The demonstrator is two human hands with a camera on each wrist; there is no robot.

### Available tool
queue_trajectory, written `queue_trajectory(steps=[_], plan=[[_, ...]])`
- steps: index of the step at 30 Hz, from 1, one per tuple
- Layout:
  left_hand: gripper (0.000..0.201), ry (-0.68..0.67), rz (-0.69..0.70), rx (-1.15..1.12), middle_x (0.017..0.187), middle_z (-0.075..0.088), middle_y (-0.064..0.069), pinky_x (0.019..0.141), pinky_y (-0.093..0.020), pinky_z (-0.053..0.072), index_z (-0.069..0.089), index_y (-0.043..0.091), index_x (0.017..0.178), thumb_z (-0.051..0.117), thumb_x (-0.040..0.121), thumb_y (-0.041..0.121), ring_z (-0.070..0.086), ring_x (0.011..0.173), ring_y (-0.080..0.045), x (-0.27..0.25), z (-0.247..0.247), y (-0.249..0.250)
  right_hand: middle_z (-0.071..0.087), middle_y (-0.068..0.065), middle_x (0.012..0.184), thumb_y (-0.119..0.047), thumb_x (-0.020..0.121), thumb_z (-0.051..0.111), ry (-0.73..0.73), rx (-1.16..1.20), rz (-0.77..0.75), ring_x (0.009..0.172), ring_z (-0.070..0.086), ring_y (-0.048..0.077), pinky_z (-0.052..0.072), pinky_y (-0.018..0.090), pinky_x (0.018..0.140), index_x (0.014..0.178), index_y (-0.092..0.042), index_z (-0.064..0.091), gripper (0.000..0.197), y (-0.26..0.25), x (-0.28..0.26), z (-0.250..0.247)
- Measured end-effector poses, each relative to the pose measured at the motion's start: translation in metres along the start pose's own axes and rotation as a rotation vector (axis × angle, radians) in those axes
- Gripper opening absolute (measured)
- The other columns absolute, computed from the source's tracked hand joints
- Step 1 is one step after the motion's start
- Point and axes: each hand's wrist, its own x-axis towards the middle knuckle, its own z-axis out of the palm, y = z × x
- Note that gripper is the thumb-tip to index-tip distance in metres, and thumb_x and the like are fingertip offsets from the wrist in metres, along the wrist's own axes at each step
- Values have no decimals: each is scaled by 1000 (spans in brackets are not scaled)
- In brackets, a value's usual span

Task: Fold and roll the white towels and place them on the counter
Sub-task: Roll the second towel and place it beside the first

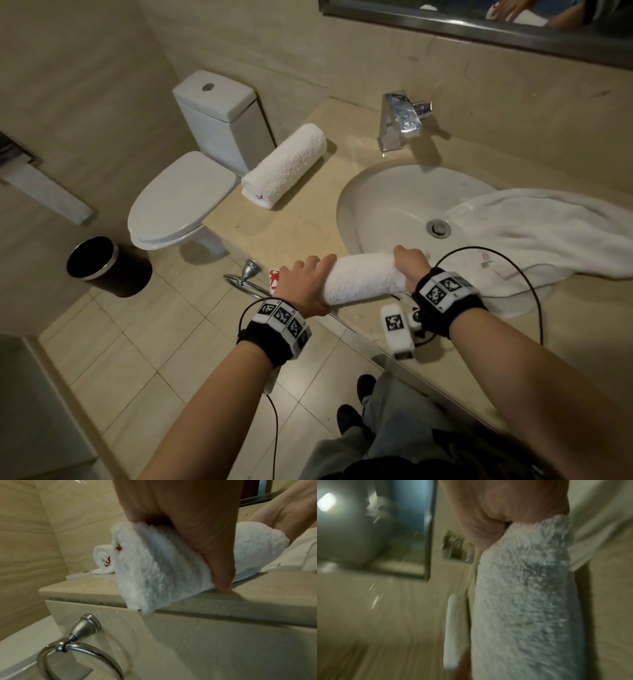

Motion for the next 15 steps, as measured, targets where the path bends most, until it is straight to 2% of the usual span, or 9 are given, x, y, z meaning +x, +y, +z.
queue_trajectory(steps=[1, 3, 5, 6, 8, 10, 12, 13, 15], plan=[[93, 0, 4, 15, 134, 43, -2, 101, -48, 38, 18, 29, 142, 72, 69, 47, 47, 118, -24, -1, -1, 0, 53, 25, 127, -16, 95, 35, -19, 110, 32, 118, 51, 38, 40, 45, 105, 114, 10, 50, 36, 5, 7, 1], [91, -6, 4, 38, 131, 47, -2, 100, -47, 38, 19, 28, 141, 73, 70, 42, 49, 116, -25, -1, -4, 1, 59, 20, 99, -15, 92, 38, -71, 288, 72, 98, 57, 31, 43, 49, 100, 92, 5, 52, 24, 10, 8, 0], [86, -27, -17, 25, 124, 51, -2, 96, -44, 40, 22, 28, 139, 74, 70, 35, 52, 112, -24, 0, -7, 1, 48, 12, 72, -10, 93, 38, -111, 349, 45, 74, 51, 25, 47, 38, 79, 71, -3, 43, 23, 6, -7, -6], [83, -33, -30, -1, 120, 53, -2, 92, -41, 41, 25, 29, 137, 74, 70, 34, 54, 108, -24, 1, -9, -1, 42, 10, 66, -8, 93, 38, -124, 370, 22, 64, 46, 23, 43, 34, 65, 66, -7, 41, 27, 3, -10, -9], [77, -32, -75, -96, 110, 57, 0, 82, -37, 43, 30, 33, 132, 74, 68, 35, 57, 101, -23, 3, -11, -7, 38, 7, 62, -8, 92, 39, -156, 396, -24, 56, 39, 19, 33, 28, 55, 64, -10, 41, 29, 0, -10, -18], [74, -60, -128, -228, 105, 60, 0, 78, -35, 45, 34, 33, 128, 73, 65, 37, 59, 97, -24, 4, -14, -15, 50, 5, 69, -15, 94, 39, -201, 355, -76, 63, 46, 18, 35, 28, 63, 73, -12, 49, 23, -1, -10, -29], [78, -149, -170, -365, 107, 61, -1, 84, -36, 47, 37, 31, 127, 71, 58, 43, 59, 99, -25, 6, -14, -22, 61, 3, 90, -25, 96, 40, -246, 201, -139, 86, 53, 18, 37, 35, 83, 91, -15, 56, 19, 2, -9, -35], [83, -190, -182, -420, 110, 61, 0, 88, -37, 47, 39, 30, 127, 68, 52, 49, 59, 103, -24, 7, -14, -24, 61, 4, 103, -27, 96, 41, -239, 127, -178, 100, 53, 20, 36, 38, 91, 102, -14, 57, 20, 3, -8, -36], [93, -246, -200, -520, 118, 58, 0, 93, -37, 45, 42, 27, 128, 65, 42, 56, 56, 111, -23, 10, -11, -27, 54, 6, 122, -25, 96, 44, -209, 35, -245, 116, 48, 24, 36, 37, 92, 120, -12, 53, 29, 4, -9, -32]])
